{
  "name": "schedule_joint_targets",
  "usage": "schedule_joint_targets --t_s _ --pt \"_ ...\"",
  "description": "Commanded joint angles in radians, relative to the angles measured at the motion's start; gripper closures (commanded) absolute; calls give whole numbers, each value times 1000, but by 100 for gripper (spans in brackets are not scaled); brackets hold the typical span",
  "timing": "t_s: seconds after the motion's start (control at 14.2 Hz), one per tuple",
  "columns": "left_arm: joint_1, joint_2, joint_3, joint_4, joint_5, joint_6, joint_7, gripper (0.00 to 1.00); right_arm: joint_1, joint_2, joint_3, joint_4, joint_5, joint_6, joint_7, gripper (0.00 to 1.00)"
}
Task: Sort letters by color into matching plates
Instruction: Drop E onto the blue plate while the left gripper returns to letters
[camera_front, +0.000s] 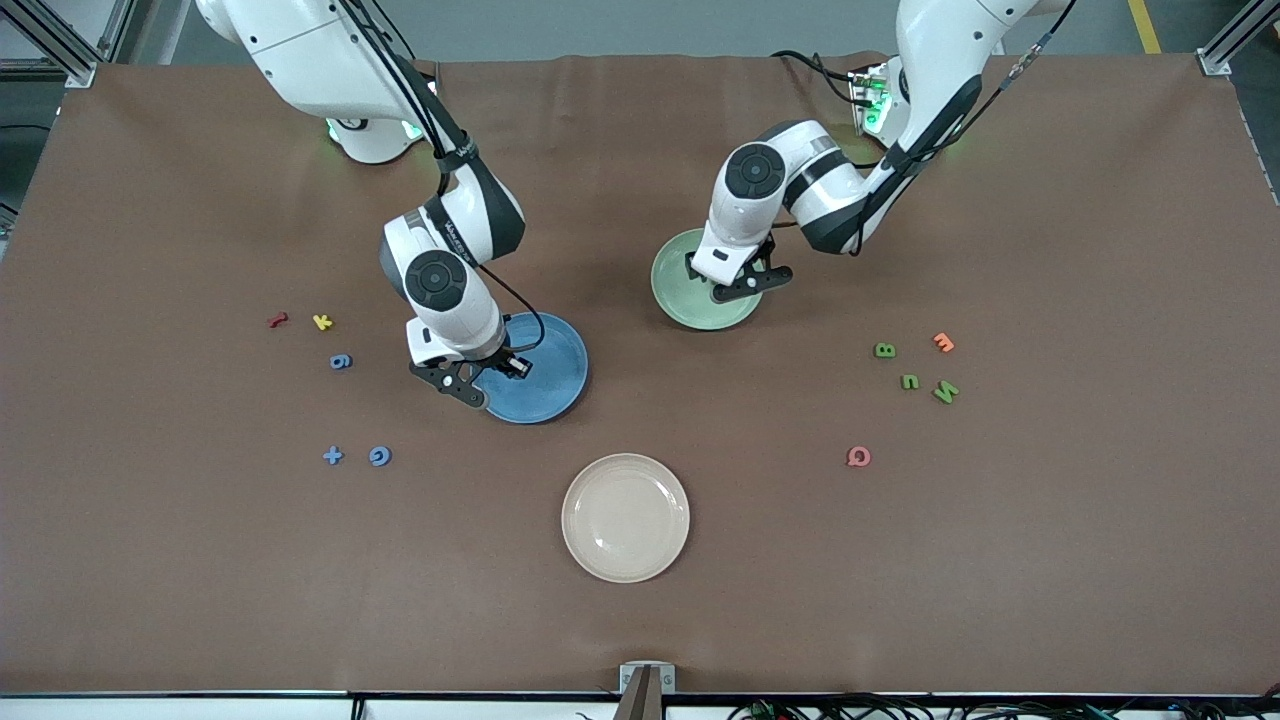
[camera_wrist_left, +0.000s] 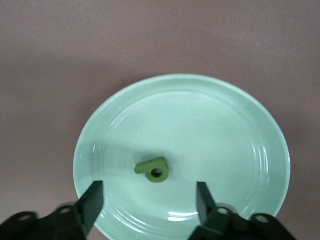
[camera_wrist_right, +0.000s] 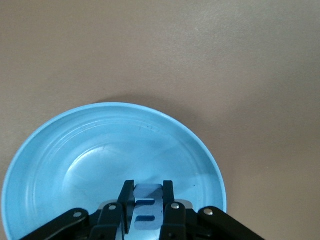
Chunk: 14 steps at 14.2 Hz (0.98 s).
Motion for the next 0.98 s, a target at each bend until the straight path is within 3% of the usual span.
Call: schedule_joint_targets --t_s 0.0,0.07,0.28,0.49,0.7,0.91 --pt "63 -38 -4 8 21 1 1 0 -6 0 -3 -1 -1 -3 17 26" --pt "86 -48 -6 21 20 1 24 1 -6 0 -3 -1 -2 -3 22 0" --pt "172 -58 -6 38 18 0 153 1 -4 -3 -3 25 -2 -23 26 0" --pt "261 -62 -6 49 21 -51 272 1 -12 -3 -6 158 -13 -225 10 0" --pt "318 -76 -4 38 31 -65 365 1 -79 -15 -4 189 -37 -270 -142 0" --pt "384 -72 -4 28 127 -62 379 1 -170 -33 -4 180 -37 -273 -367 0"
